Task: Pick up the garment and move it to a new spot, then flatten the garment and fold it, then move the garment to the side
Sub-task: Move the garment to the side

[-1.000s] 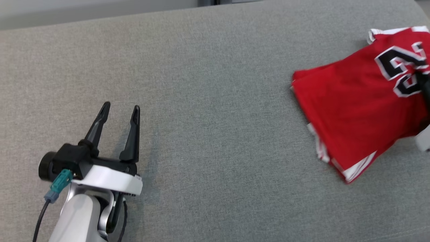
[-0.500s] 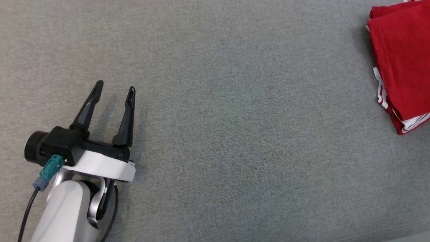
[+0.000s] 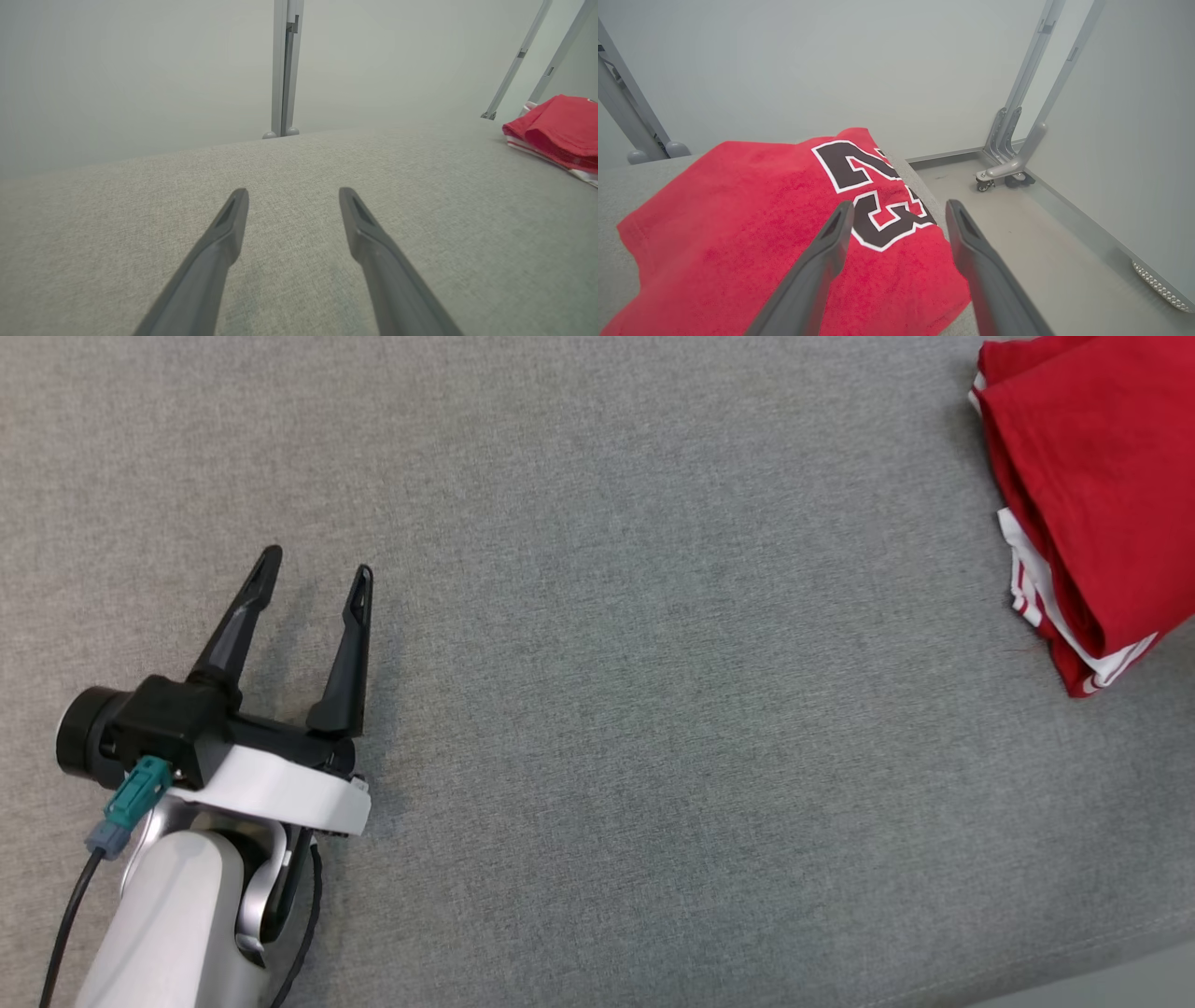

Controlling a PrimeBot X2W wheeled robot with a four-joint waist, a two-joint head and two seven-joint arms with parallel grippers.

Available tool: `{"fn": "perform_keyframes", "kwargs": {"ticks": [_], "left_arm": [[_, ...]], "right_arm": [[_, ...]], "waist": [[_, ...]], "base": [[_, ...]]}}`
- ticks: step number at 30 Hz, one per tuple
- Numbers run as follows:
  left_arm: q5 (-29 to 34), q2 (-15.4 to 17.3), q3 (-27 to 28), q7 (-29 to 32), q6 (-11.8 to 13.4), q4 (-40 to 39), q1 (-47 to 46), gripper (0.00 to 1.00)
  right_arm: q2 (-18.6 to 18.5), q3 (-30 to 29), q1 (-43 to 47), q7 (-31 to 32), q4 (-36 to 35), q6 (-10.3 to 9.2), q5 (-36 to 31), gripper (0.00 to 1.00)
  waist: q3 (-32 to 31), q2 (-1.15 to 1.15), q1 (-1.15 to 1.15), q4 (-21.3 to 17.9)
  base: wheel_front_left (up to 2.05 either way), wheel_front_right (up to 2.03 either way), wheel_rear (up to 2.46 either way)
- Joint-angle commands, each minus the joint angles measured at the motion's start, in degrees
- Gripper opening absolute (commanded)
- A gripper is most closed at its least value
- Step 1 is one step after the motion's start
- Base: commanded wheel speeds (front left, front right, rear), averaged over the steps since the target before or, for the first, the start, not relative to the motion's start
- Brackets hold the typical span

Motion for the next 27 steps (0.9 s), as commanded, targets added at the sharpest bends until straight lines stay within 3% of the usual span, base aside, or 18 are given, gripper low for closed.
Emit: {"fn": "perform_keyframes", "kwargs": {"ticks": [1,6,12,19,27], "left_arm": [[-0.27,0.34,0.11,-0.33,0.28,0.08,0.31,1.0],[-1.38,-0.01,0.85,-0.98,1.05,1.03,2.26,1.0],[-2.68,-1.19,1.24,-1.79,2.06,1.4,5.08,1.0],[-4.19,-2.23,1.79,-2.7,2.98,2.41,8.19,1.0],[-5.32,-2.95,2.36,-3.75,3.97,3.22,10.45,1.0]], "right_arm": [[0.43,0.25,1.02,-0.68,-0.05,-0.01,0.24,1.0],[3.49,0.72,4.97,-1.38,-4.14,-0.01,-0.83,1.0],[8.67,-0.97,11.74,-1.42,-13.98,-0.01,-4.43,1.0],[14.7,-1.52,20.15,-1.44,-25.07,-0.01,-8.81,1.0],[18.54,-0.56,27.67,1.47,-34.55,-0.01,-12.75,1.0]], "waist": [[-0.66,0.0,0.0,-0.19],[-3.45,0.0,0.0,-0.5],[-7.25,0.0,0.0,-0.04],[-11.73,0.0,0.0,2.22],[-14.7,0.0,0.0,5.82]], "base": [[0.0,0.0,0.0],[0.0,0.0,0.0],[0.0,0.0,0.0],[0.0,0.0,0.0],[0.0,0.0,0.0]]}}
